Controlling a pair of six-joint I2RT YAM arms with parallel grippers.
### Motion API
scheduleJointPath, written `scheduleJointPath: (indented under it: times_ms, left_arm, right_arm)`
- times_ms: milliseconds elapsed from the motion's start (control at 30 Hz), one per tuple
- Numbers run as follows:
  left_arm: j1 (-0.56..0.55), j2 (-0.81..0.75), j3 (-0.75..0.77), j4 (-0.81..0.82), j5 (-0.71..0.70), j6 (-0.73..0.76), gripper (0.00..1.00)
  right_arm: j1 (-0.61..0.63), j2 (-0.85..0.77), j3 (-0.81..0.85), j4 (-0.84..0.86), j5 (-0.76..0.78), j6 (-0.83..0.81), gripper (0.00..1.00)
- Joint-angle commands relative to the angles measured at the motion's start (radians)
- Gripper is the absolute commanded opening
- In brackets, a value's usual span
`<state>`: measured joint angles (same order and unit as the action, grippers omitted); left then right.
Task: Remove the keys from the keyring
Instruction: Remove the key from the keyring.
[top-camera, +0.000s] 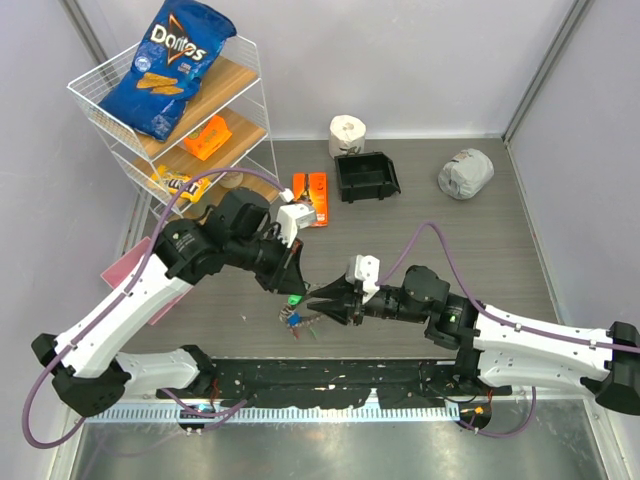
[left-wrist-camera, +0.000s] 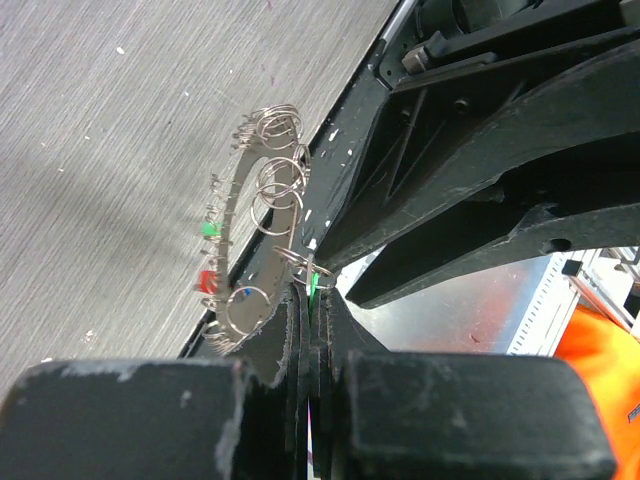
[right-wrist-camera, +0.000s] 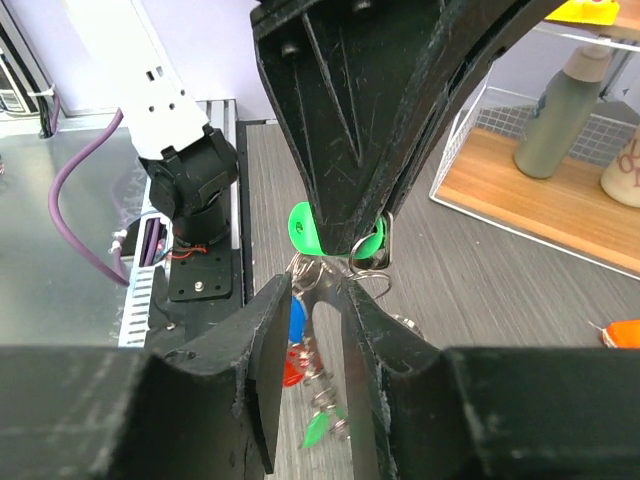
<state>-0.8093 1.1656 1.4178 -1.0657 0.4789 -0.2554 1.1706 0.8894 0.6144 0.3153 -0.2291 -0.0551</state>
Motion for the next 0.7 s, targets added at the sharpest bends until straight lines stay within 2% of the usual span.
scheduleJointPath:
  times_ms: [0, 667]
  left_arm:
    - [0.005, -0.04, 0.035, 0.053, 0.01, -0.008, 0.0]
    - [0.002, -0.07, 0.023, 0.067, 0.029, -0.025, 0.0]
  right_arm:
    - [0.006, 0.014, 0.047, 0.053, 0.016, 0.041, 0.33]
    - [0.006, 0.056, 0.084, 0.061, 0.045, 0.018, 0.33]
